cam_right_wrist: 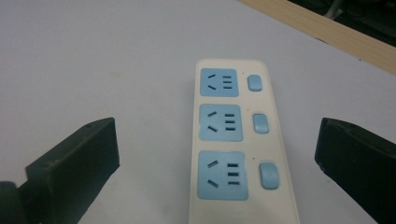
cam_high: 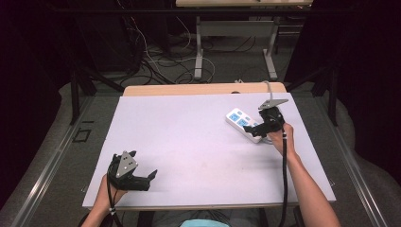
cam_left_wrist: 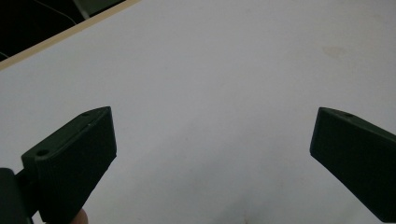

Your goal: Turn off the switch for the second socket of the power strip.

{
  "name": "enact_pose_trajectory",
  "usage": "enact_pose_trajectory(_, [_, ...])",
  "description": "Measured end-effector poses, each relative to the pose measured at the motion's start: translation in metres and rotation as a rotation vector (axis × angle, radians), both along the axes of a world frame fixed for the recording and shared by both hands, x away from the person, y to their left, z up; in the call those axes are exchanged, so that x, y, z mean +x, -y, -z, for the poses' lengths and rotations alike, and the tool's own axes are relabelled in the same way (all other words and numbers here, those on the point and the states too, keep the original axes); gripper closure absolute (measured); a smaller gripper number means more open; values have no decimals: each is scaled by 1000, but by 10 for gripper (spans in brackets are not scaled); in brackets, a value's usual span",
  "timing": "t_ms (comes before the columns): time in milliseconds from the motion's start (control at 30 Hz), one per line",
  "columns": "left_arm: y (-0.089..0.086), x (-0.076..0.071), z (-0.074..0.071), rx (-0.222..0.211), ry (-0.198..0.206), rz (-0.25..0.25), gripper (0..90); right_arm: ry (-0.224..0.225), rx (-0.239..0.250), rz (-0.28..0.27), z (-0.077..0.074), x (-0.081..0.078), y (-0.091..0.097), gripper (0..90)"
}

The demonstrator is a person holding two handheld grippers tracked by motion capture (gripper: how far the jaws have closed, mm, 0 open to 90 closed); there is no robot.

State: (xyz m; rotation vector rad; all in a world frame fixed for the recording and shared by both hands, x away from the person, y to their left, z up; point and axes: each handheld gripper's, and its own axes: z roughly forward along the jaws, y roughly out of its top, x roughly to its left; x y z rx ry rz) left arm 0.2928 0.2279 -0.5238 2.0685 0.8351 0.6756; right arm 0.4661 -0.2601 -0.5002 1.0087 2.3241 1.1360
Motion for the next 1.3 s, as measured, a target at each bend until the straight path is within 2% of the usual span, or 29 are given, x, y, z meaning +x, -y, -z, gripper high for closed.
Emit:
enact_pose_trajectory(333, [1,0,0,-6,1,-2,3,-1,17,40,1,19,5,0])
enact_pose_trajectory(500, [1,1,0,12,6,-4,3,-15,23,49,4,26,8,0])
enact_pose_trajectory(667, [1,0,0,9,6,-3,2,-19,14,48,7,32,8,0])
enact_pose_trajectory(867, [0,0,0,14,6,-7,2,-23,8,59,8,36,7,0])
enact_pose_trajectory(933, [0,0,0,3,2,-9,2,-19,4,54,10,38,8,0])
enact_pose_trajectory(1000, [0,0,1,5,0,-12,2,-36,13,61,12,39,9,0])
enact_pose_trajectory(1300, [-1,1,0,8,0,-17,3,-25,13,74,14,41,11,4])
